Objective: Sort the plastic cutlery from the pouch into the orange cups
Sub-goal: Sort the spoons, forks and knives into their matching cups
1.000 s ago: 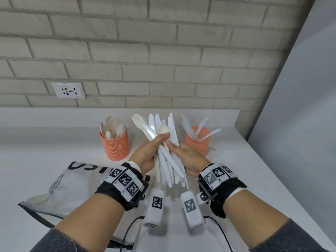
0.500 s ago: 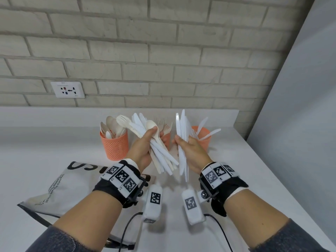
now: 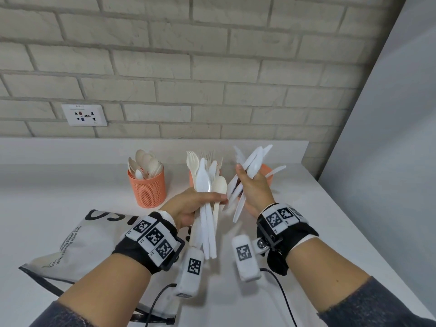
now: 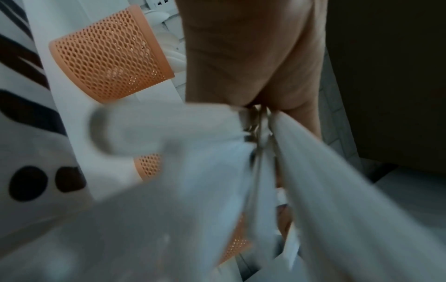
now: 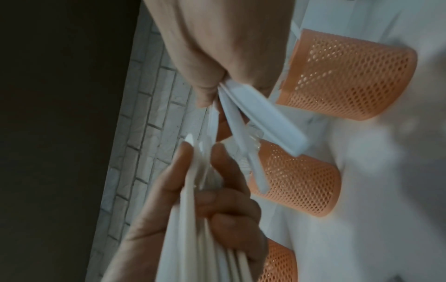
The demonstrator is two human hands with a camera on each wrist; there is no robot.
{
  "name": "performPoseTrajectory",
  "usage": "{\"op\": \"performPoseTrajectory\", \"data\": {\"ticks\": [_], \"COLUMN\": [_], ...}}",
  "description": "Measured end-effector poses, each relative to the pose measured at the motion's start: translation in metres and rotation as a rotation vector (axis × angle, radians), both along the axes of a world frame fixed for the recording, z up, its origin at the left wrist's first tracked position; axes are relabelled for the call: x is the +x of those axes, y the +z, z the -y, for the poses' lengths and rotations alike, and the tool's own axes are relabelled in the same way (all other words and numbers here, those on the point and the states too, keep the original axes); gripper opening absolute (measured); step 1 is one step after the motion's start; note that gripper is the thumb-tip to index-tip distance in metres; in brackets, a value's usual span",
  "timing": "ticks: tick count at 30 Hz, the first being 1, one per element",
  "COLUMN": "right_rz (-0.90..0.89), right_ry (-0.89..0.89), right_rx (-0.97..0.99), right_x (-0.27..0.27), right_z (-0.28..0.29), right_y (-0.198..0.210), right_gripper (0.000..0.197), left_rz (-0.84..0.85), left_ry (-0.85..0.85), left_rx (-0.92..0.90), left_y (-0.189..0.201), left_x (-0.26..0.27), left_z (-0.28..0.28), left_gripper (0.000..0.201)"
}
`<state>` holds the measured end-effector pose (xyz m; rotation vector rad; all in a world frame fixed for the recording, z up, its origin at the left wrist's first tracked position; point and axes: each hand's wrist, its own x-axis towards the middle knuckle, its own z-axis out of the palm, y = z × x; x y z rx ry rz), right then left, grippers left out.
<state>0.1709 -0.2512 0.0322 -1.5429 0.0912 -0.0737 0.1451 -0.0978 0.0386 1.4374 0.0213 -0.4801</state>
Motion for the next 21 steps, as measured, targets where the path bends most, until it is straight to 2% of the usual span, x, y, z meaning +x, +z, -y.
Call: {"op": "performPoseTrajectory", "data": {"ticks": [3, 5, 7, 9, 10, 11, 13, 15, 18, 21], "right_rz": [0.025, 0.022, 0.088, 0.28, 0.367, 0.426, 0.47, 0.505, 0.558, 0.617], "right_ry": [-0.013, -0.043, -0.148, -0.224, -0.194, -0.124, 0.031, 0.078, 0.014, -0.078], "right_rx": [0.012, -0.021, -0.178, -0.365, -0.466, -0.585, -0.874, -1.096, -1.178, -1.215], "right_x": [-0.001, -0.003, -0.002, -0.004, -0.007, -0.01, -0.014, -0.014, -0.011, -0.004], "right_z": [-0.003, -0.002, 0.005, 0.013, 0.016, 0.016, 0.012, 0.009, 0.01, 0.016], "right_y": [0.0, 0.002, 0.002, 0.005, 0.008, 0.013, 0.019, 0.021, 0.025, 0.033], "right_gripper": [0.032, 0.033, 0.028, 0.021, 0.015, 0.017, 0.038, 0.036, 0.017, 0.017], "left_rz": [0.021, 0.023, 0.01, -0.004, -0.006, -0.005, 0.009, 0.022, 0.054, 0.068], "left_ry": [0.059, 0.1, 0.104, 0.093, 0.083, 0.068, 0.04, 0.019, 0.02, 0.111], "left_rx": [0.029, 0.033, 0.039, 0.033, 0.036, 0.044, 0.042, 0.025, -0.029, -0.118], "left_y": [0.003, 0.004, 0.008, 0.011, 0.012, 0.013, 0.012, 0.013, 0.012, 0.014], "left_x": [0.0, 0.003, 0.004, 0.005, 0.006, 0.006, 0.006, 0.005, 0.003, 0.005], "left_z": [-0.002, -0.006, -0.013, -0.019, -0.02, -0.021, -0.019, -0.015, -0.011, -0.011], "left_gripper": [0.044, 0.036, 0.019, 0.011, 0.012, 0.013, 0.017, 0.015, 0.007, 0.006]}}
